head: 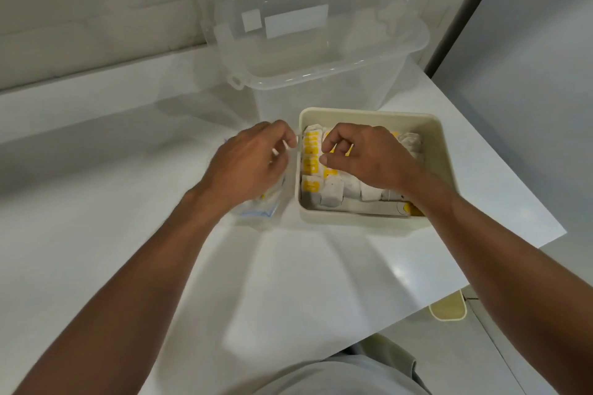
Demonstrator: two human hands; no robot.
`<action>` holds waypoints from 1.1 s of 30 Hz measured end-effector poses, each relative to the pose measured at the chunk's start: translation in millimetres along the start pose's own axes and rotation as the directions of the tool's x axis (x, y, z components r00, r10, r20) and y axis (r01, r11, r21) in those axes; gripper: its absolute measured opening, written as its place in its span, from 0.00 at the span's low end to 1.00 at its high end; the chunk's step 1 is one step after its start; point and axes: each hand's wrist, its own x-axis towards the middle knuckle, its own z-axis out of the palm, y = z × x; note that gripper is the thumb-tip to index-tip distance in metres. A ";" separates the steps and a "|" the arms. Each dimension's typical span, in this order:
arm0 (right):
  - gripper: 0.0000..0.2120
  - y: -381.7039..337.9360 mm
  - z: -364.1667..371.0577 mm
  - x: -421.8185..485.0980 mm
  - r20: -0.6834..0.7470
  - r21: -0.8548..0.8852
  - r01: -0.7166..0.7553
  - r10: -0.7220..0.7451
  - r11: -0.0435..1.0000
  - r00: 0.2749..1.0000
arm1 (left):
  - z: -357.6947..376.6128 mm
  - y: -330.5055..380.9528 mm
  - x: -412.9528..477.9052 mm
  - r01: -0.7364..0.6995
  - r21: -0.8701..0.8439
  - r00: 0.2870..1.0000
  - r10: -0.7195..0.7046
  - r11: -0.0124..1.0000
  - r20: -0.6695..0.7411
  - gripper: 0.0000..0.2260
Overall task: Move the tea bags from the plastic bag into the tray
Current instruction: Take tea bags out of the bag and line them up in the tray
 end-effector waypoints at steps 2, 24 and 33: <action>0.07 -11.3 2.9 1.7 0.006 0.017 0.042 -0.042 0.999 0.999 | -8.0 -15.9 -11.2 0.119 0.194 0.992 -0.123 0.974 0.012 0.05; 0.13 -79.7 90.9 27.2 0.378 -0.699 0.408 -0.181 0.587 0.908 | -3.1 -47.3 -61.2 0.303 0.520 0.901 -0.417 0.798 0.116 0.19; 0.13 -76.9 83.9 28.6 0.354 -0.653 0.354 -0.144 0.669 0.924 | 18.9 -46.1 -44.6 0.274 0.493 0.929 -0.359 0.826 0.086 0.13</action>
